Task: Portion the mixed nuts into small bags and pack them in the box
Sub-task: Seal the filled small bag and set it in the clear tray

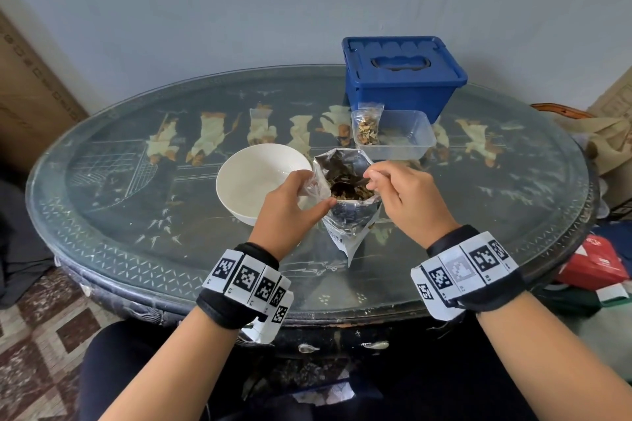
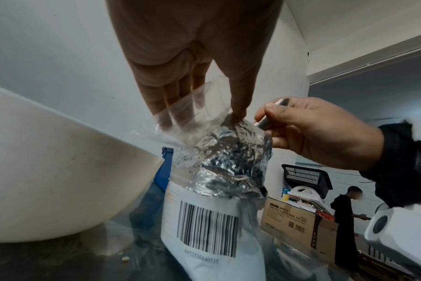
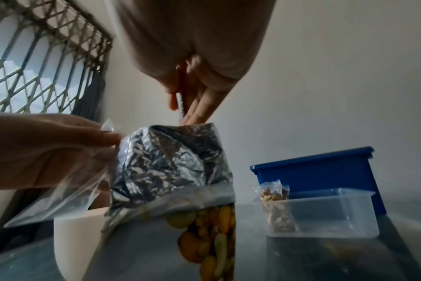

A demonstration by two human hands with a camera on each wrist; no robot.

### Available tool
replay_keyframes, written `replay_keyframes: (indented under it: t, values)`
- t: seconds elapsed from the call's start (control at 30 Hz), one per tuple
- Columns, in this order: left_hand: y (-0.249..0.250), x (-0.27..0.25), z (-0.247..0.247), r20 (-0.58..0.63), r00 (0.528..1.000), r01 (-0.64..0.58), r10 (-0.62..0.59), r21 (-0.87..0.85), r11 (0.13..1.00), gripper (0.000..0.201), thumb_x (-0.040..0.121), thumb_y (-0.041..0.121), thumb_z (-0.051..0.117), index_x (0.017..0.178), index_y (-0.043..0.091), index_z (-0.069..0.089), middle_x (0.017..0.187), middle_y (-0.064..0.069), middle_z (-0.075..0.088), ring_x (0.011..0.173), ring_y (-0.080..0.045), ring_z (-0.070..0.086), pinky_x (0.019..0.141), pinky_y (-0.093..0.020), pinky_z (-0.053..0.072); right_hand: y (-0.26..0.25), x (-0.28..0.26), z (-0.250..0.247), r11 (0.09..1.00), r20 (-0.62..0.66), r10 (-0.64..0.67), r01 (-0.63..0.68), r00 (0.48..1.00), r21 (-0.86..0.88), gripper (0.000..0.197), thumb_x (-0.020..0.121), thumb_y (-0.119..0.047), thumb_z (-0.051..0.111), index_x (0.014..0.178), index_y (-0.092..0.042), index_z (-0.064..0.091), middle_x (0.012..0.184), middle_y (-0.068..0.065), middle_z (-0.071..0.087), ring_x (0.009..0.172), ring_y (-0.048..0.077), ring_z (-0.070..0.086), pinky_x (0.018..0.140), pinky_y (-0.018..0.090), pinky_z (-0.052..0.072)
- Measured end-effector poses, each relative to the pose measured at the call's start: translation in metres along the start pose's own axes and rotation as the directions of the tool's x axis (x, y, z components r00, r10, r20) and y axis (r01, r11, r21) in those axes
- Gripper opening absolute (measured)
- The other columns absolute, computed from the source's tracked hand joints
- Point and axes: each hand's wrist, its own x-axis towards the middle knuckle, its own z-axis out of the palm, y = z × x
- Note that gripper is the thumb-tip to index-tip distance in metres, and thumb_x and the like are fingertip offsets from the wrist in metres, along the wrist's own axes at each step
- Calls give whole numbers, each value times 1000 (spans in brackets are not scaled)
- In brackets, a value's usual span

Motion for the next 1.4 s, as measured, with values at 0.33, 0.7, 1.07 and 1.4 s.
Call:
replay_keyframes:
  t: [0.33, 0.7, 1.07, 1.4]
  values:
    - [-1, -1, 1, 9, 1000, 10, -10, -15, 1000, 51, 78, 33, 71, 120, 11, 52, 111, -5, 64, 94, -11, 53, 84, -16, 41, -1, 17, -1, 832, -31, 531, -514, 847, 207, 24, 99, -12, 36, 82, -11, 54, 71, 9, 65, 61, 13, 66, 59, 22, 53]
    - [-1, 1, -5, 25, 1000, 10, -9, -7, 1000, 53, 76, 35, 73, 120, 12, 53, 109, -2, 64, 97, -12, 56, 85, -21, 44, 4, 25, -9, 577, -7, 762, -673, 648, 463, 32, 99, -12, 37, 73, -11, 55, 71, 10, 64, 51, 11, 66, 56, 25, 57]
    - [5, 13, -24, 96, 992, -87, 76, 118, 989, 54, 74, 35, 74, 117, 9, 56, 107, 2, 55, 77, 3, 49, 70, 2, 34, 9, 30, -22, 510, -55, 811, -656, 583, 557, 30, 100, -12, 35, 74, -11, 50, 75, 17, 61, 45, 9, 63, 46, 19, 52]
    - [26, 44, -37, 289, 956, -179, 60, 406, 896, 55, 80, 45, 66, 123, 14, 52, 112, 0, 55, 87, -7, 43, 75, -15, 31, 8, 39, -40, 521, -131, 819, -627, 559, 580, 27, 101, -16, 33, 82, -8, 50, 70, 10, 60, 44, 8, 62, 44, 17, 49]
